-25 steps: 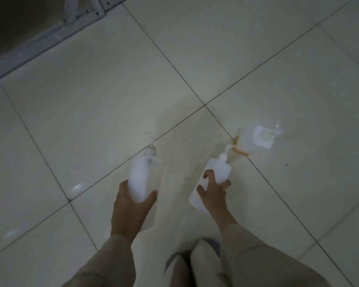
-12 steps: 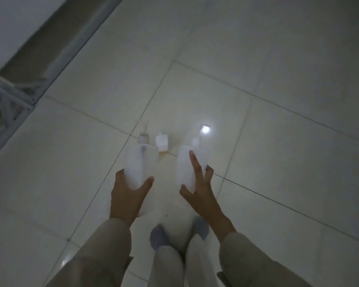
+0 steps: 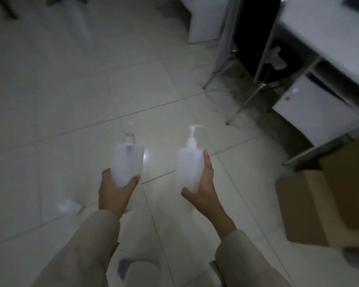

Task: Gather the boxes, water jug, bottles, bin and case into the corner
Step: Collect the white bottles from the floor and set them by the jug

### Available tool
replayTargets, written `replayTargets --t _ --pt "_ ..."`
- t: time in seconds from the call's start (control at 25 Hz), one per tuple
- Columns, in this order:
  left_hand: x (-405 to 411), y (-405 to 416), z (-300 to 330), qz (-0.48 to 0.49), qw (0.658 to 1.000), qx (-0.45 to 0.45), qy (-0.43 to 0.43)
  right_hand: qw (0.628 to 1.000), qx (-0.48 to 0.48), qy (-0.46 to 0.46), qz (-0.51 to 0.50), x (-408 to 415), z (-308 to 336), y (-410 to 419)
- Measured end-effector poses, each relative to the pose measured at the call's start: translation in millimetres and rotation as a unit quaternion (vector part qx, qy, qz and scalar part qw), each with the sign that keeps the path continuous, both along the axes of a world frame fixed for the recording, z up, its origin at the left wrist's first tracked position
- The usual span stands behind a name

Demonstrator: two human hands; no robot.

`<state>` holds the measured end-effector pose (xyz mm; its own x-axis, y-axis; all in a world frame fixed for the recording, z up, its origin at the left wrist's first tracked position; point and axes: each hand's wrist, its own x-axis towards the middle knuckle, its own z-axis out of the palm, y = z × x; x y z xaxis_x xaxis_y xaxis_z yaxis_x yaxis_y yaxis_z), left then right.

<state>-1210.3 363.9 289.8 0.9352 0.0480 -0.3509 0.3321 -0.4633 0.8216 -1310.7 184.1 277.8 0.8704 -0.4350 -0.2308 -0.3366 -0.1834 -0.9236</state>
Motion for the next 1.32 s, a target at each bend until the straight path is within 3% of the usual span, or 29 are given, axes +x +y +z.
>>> replayTargets --t 0.2,0.4,0.76,1.04,1.2,1.32 --pt "-113.6 -144.8 34.8 -0.119 0.992 -0.023 -0.015 0.984 -0.005 0.006 -0.176 -186.6 35.9 -115.4" --pt "-247.7 -272.1 65.0 -0.264 0.963 -0.049 -0.005 0.934 -0.011 0.015 -0.357 -365.9 61.5 -185.5" --pt "-434.4 -470.1 73.8 -0.542 0.837 -0.069 0.024 0.802 -0.010 -0.002 -0.597 -561.5 71.3 -279.4" --pt "-551.0 -640.7 81.7 -0.632 0.767 -0.088 0.062 0.716 -0.011 -0.027 -0.698 -663.5 84.5 -407.5" --pt "-596.4 -722.0 86.5 -0.659 0.750 -0.039 0.049 0.710 -0.020 -0.042 -0.703 -702.9 91.1 -482.5" --pt "-629.8 -773.3 87.1 -0.672 0.734 -0.072 0.073 0.716 -0.025 -0.053 -0.696 -731.5 89.0 -533.9"
